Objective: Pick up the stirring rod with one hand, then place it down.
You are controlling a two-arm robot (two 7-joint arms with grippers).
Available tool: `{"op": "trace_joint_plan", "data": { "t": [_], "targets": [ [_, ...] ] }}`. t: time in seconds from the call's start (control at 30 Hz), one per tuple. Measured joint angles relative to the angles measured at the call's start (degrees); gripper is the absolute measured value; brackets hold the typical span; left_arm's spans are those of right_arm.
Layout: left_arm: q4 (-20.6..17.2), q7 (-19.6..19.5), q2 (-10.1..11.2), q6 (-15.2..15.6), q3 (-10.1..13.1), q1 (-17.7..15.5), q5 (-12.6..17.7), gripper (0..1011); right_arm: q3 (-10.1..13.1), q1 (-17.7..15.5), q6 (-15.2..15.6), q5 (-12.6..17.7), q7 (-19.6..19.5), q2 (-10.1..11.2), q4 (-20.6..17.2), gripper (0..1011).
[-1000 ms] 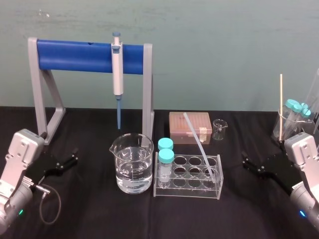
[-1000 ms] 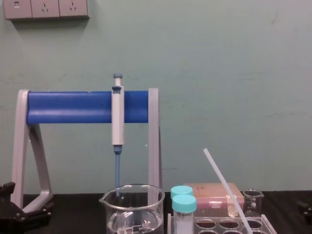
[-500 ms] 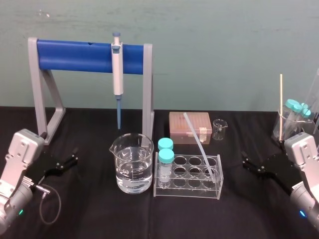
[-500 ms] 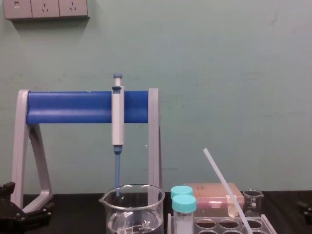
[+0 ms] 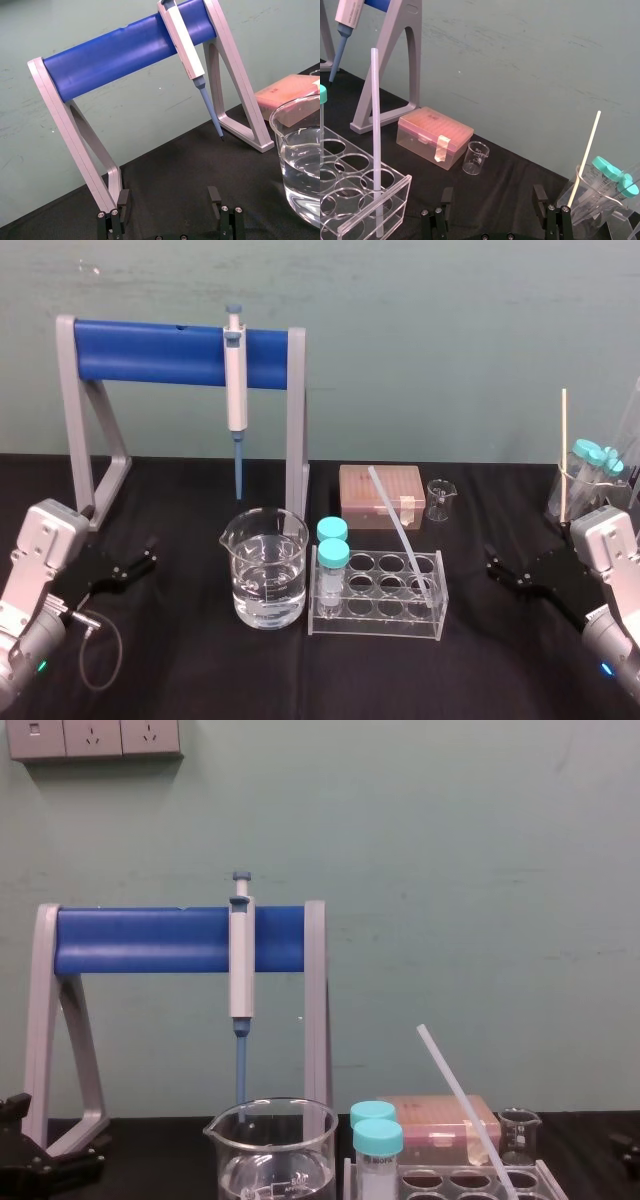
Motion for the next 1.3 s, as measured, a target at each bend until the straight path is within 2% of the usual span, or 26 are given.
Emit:
{"op": "trace_joint_plan", "data": {
  "t": [0.53,0.63,0.97,1.03,1.07,1.13,1.2,1.3],
  "targets": [
    [0.0,0.0,0.0,0.0,0.0,0.0,0.0,1000,0.0,0.0,0.0,0.0,0.0,0.0,0.0,1000],
    [0.0,0.0,0.0,0.0,0.0,0.0,0.0,1000,0.4,0.4,0.0,0.2,1.2,0.0,0.2,1000],
    [0.0,0.0,0.0,0.0,0.0,0.0,0.0,1000,1.6,3.9,-3.2,3.1,10.5,-0.4,1.6,1000],
    [0.0,0.0,0.0,0.0,0.0,0.0,0.0,1000,1.6,4.5,-3.7,3.4,12.1,-0.6,1.9,1000],
    [0.0,0.0,0.0,0.0,0.0,0.0,0.0,1001,1.4,5.5,-4.2,3.8,14.4,-1.0,2.3,1000],
    [0.0,0.0,0.0,0.0,0.0,0.0,0.0,1000,1.3,5.9,-4.4,3.9,15.1,-1.1,2.5,1000],
    [0.0,0.0,0.0,0.0,0.0,0.0,0.0,1000,0.9,7.0,-4.9,4.3,17.9,-1.7,3.0,1000],
    [0.0,0.0,0.0,0.0,0.0,0.0,0.0,1000,0.6,7.9,-5.2,4.7,20.0,-2.1,3.5,1000]
  ]
}}
